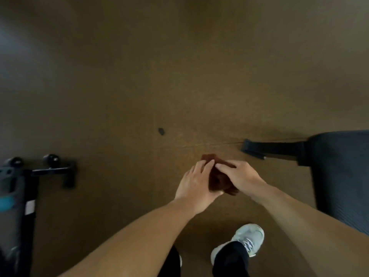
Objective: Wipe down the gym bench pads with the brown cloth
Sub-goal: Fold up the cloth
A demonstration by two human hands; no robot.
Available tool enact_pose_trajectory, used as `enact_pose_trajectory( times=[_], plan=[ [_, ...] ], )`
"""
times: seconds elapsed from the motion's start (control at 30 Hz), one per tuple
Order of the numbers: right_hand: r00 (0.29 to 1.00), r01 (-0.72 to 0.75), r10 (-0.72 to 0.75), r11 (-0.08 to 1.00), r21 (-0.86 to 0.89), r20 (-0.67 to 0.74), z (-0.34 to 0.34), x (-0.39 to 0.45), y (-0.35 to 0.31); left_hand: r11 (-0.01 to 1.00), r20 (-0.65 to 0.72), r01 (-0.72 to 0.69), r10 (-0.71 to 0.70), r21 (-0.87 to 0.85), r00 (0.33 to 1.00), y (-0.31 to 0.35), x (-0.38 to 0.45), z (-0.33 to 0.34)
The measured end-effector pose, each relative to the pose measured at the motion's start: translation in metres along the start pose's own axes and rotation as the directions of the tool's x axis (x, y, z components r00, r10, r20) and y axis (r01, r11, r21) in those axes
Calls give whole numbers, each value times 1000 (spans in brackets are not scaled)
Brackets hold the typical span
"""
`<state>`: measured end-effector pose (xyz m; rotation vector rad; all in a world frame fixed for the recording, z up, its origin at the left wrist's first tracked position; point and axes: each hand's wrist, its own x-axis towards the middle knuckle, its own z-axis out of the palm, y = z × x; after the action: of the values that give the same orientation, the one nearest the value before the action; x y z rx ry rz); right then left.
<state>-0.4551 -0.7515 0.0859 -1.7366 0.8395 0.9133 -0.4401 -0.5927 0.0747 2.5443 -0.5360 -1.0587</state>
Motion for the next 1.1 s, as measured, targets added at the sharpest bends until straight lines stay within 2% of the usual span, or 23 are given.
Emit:
enact_pose_trajectory(
  times=[0.1,0.17,0.23,0.37,0.63,0.73,0.83,0.9,0.97,1.03,1.1],
  plan=[
    [993,16,-11,999,-34,122,37,-5,-37,997,-65,38,-42,-62,997,-59,-13,-26],
    [973,84,-71,995,-51,219,62,-8,-60,988,-77,88,-98,-123,992,-97,-25,-41],
    [945,193,-135,966,-174,296,88,-8,-84,968,-83,154,-173,-197,981,-134,-37,-52],
    [941,296,-183,851,-434,284,143,5,-122,899,-23,255,-281,-355,959,-203,-65,-66],
    [920,380,-237,738,-557,312,269,7,-185,642,109,503,-550,-579,828,-308,-119,-66],
    [932,356,-218,705,-614,290,309,11,-194,547,208,564,-578,-619,789,-337,-140,-70],
    [937,331,-165,703,-629,308,336,17,-200,488,242,532,-537,-692,808,-359,-158,-81],
    [929,329,-120,702,-631,351,350,22,-207,396,259,499,-521,-771,813,-373,-167,-90],
    [908,355,-90,684,-637,410,358,29,-214,206,313,469,-514,-859,799,-382,-172,-101],
    [887,379,-70,675,-633,456,364,33,-224,28,340,428,-563,-903,753,-388,-171,-113],
    [876,404,-68,645,-649,477,368,40,-231,-57,328,384,-644,-922,691,-398,-162,-120]
  ],
)
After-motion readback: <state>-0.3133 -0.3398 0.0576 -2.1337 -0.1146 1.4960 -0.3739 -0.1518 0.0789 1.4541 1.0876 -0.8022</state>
